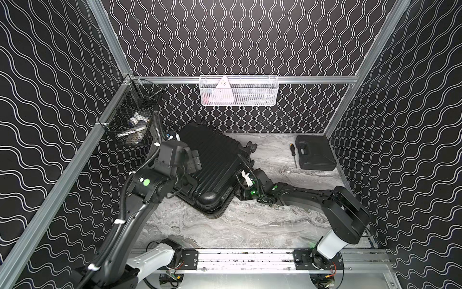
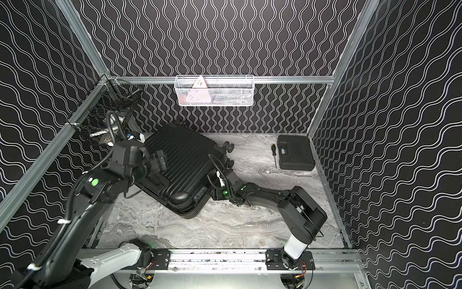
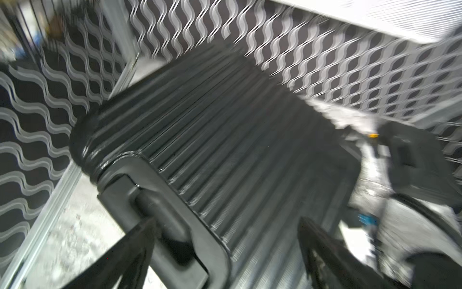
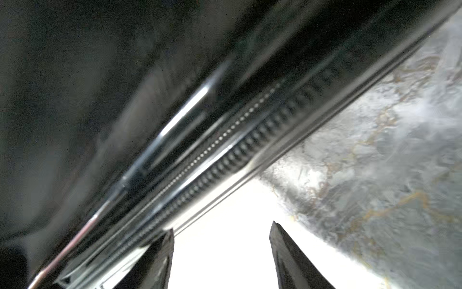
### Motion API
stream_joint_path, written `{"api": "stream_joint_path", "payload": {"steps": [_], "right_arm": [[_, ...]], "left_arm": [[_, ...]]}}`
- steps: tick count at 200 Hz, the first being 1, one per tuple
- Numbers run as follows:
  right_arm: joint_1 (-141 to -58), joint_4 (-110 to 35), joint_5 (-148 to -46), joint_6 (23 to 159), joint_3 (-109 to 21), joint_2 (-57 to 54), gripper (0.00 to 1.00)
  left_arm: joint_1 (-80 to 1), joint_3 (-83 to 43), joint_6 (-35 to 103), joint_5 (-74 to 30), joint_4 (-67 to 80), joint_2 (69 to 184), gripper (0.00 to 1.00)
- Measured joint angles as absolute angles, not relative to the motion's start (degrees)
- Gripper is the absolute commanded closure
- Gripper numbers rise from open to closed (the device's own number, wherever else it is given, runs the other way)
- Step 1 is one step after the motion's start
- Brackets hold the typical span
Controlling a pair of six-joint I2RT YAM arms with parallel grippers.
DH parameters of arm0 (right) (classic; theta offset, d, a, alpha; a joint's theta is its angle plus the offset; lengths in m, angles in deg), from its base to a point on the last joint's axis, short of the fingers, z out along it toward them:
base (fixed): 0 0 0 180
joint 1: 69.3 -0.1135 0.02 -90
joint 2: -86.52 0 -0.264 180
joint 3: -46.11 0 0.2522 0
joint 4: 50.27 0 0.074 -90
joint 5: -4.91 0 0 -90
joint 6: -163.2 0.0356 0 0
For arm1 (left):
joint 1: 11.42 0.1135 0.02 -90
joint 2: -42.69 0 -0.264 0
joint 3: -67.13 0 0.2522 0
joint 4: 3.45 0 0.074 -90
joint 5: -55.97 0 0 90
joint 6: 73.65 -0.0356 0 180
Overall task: Close the suitcase zippers
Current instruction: Adjust the suitcase at the center of the board.
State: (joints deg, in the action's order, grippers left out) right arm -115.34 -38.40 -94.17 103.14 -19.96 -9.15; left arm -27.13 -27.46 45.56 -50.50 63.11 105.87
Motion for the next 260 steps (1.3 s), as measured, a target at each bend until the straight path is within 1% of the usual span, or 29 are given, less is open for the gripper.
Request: {"api": "stream_joint_path", "payload": {"steps": [16,45,57,71,91,121,138,148,180,188,200,211,222,228,236,248,260], "right_arm": [[-114.92,-38.12,-93.25,102.55,-20.01,-8.26,0.37],[-113.79,-37.70,-92.73,102.53,-19.48,-6.58,0.36],[-113.13,-37.70,-92.71,102.53,-19.18,-6.12,0.36],[-112.19,-37.92,-92.71,102.50,-18.67,-5.48,0.36],[-110.64,-38.08,-92.71,102.50,-17.69,-4.35,0.36],[-108.45,-38.10,-92.88,102.48,-16.40,-2.95,0.36],[-107.49,-38.10,-92.99,102.42,-15.94,-2.58,0.36],[-107.03,-38.10,-93.19,102.28,-15.70,-2.44,0.36],[-103.71,-37.57,-93.73,101.87,-15.13,-0.96,0.36],[-102.40,-37.25,-93.86,101.43,-14.94,-0.21,0.36],[-100.48,-36.72,-94.17,100.89,-14.63,1.10,0.35],[-98.55,-36.17,-94.61,100.36,-14.37,2.43,0.35],[-96.76,-35.82,-95.07,99.68,-14.02,3.70,0.35],[-95.43,-35.52,-95.42,99.42,-13.80,4.35,0.35],[-93.77,-35.04,-96.20,99.05,-13.54,5.12,0.35],[-91.62,-34.38,-96.01,98.44,-13.12,6.17,0.35],[-89.85,-33.55,-96.12,97.72,-12.64,7.11,0.35]], "left_arm": [[-20.63,-23.53,46.24,-45.64,62.78,106.16,0.06],[-12.79,-20.86,46.33,-42.10,62.45,105.92,0.06],[-8.50,-19.44,46.33,-40.00,61.93,107.27,0.10],[-3.34,-16.41,46.46,-37.34,61.32,108.49,0.11],[0.33,-13.24,46.94,-33.23,61.29,108.39,0.13],[1.42,-10.83,47.88,-32.53,61.01,106.02,0.15],[1.46,-9.96,47.95,-32.14,60.64,105.17,0.31],[1.49,-9.41,47.92,-31.55,60.46,105.15,0.36],[1.46,-7.01,47.90,-27.41,59.11,105.87,0.36],[1.46,-6.61,47.88,-26.32,58.87,106.29,0.41],[1.46,-6.50,47.66,-25.29,58.76,106.70,0.42],[1.51,-6.50,47.38,-24.99,58.76,106.90,0.52],[1.51,-6.68,46.37,-25.10,59.00,107.38,0.54],[1.49,-7.18,46.35,-25.23,59.33,108.01,0.59],[1.46,-8.01,46.20,-25.47,59.94,109.06,0.61],[1.51,-9.83,46.15,-26.58,61.05,111.12,0.69],[1.53,-11.88,45.93,-28.09,62.19,113.43,0.70]]}}
